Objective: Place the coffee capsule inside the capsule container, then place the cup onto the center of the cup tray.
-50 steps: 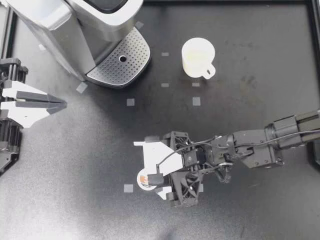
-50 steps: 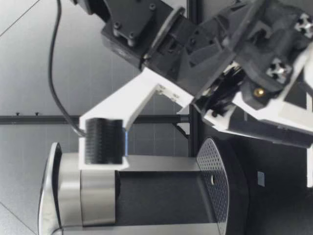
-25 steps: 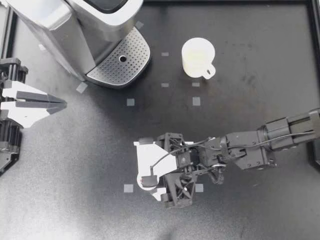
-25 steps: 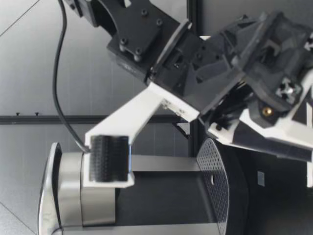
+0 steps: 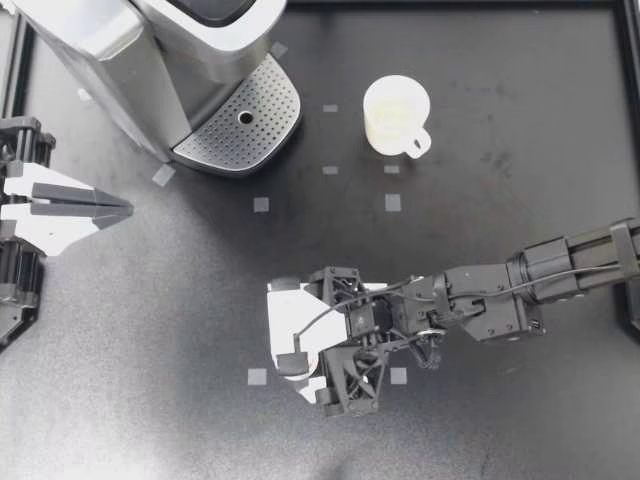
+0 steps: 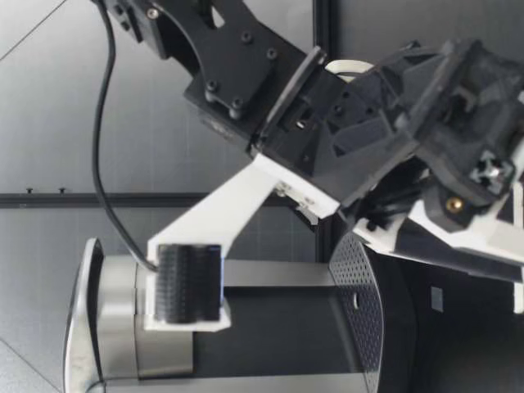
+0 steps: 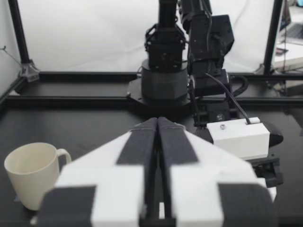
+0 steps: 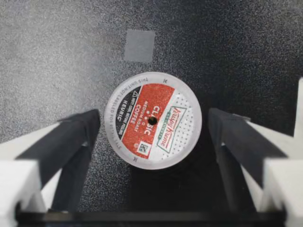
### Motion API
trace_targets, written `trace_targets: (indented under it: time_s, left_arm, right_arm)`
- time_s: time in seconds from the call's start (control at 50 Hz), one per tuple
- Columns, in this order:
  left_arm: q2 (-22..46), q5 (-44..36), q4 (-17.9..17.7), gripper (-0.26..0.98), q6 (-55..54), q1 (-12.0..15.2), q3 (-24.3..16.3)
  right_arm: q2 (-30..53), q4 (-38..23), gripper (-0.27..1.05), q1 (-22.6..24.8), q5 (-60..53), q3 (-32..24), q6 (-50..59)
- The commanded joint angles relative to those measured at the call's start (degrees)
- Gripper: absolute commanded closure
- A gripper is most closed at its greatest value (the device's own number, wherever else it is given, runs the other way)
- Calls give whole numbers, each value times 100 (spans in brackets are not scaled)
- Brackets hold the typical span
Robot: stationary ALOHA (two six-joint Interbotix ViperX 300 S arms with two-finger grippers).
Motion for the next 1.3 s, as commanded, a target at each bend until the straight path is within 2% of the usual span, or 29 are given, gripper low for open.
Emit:
trace_targets:
  time_s: [0.0,0.32,0.56,0.68,0.88,1.0,1.2,1.28]
  left_arm:
    - [18,-18,0,67,0,9,-70]
    - [18,-26,0,67,-9,9,-70]
    - [97,-18,0,67,-44,9,-79]
    - [369,-18,-9,67,-44,18,-246]
    - [1081,105,-18,67,-9,281,-888]
    - [1433,1248,-9,67,-9,580,-1556]
    - [1547,2294,44,67,35,642,-2373]
    - [1635,3032,149,67,35,677,-2733]
  right_arm:
    - [-105,0,0,26,18,-132,0]
    - [-149,0,27,26,9,-149,9]
    - [-334,9,29,26,-18,-97,105]
    - [-677,9,29,18,-88,105,290]
    - [-1512,9,29,-70,-501,835,1134]
    - [-1960,0,29,-123,-993,1354,1556]
    - [-2514,0,29,-158,-1661,2021,1652]
    - [-2654,0,29,-229,-1626,2171,1644]
